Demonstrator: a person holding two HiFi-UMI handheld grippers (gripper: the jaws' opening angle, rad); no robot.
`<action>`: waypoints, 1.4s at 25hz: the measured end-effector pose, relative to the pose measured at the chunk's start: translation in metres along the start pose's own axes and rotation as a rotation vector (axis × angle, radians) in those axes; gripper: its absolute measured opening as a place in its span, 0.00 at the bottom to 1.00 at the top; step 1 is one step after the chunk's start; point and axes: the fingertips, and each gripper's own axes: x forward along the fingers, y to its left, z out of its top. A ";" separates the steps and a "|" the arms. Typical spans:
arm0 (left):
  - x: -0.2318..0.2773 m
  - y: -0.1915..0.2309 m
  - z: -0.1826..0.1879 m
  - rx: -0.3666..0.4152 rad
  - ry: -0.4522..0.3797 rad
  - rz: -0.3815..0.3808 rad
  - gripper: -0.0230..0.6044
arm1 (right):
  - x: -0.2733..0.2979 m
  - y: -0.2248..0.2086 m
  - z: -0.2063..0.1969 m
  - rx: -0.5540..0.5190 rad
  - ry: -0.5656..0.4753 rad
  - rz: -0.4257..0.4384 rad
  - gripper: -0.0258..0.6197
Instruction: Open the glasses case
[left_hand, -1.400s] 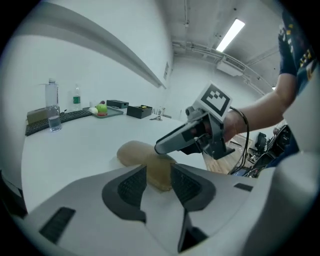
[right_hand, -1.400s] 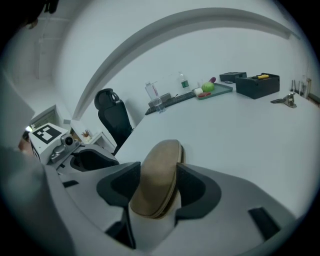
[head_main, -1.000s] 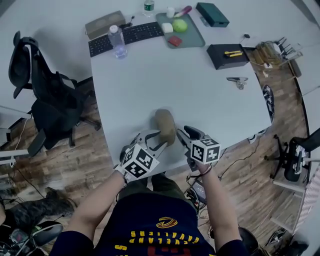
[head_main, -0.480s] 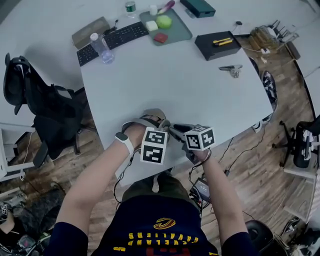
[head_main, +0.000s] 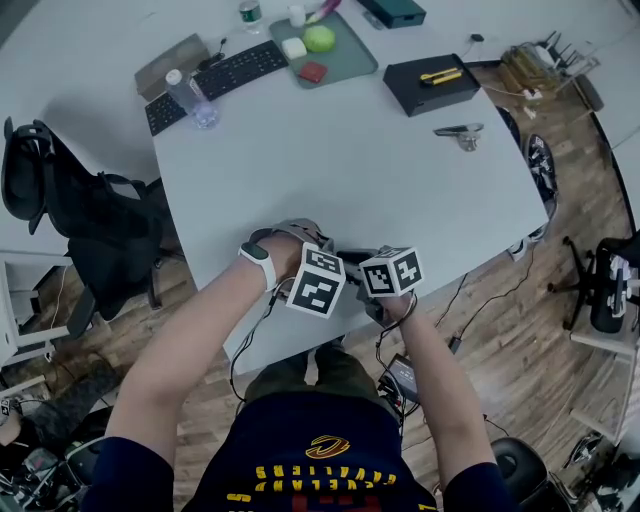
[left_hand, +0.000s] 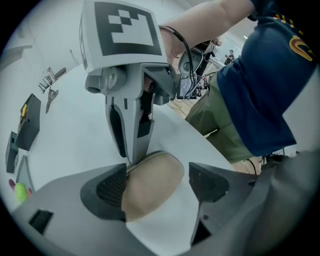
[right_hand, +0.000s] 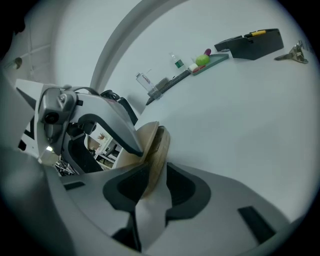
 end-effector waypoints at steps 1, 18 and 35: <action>0.001 0.000 0.000 -0.005 -0.004 0.003 0.66 | 0.001 0.000 0.000 0.004 0.003 0.004 0.23; -0.009 -0.007 -0.007 -0.066 -0.096 0.074 0.66 | 0.011 0.009 -0.002 0.028 0.022 0.013 0.20; -0.039 -0.044 -0.042 -0.233 -0.178 0.208 0.65 | 0.013 0.010 -0.005 0.030 0.027 -0.016 0.18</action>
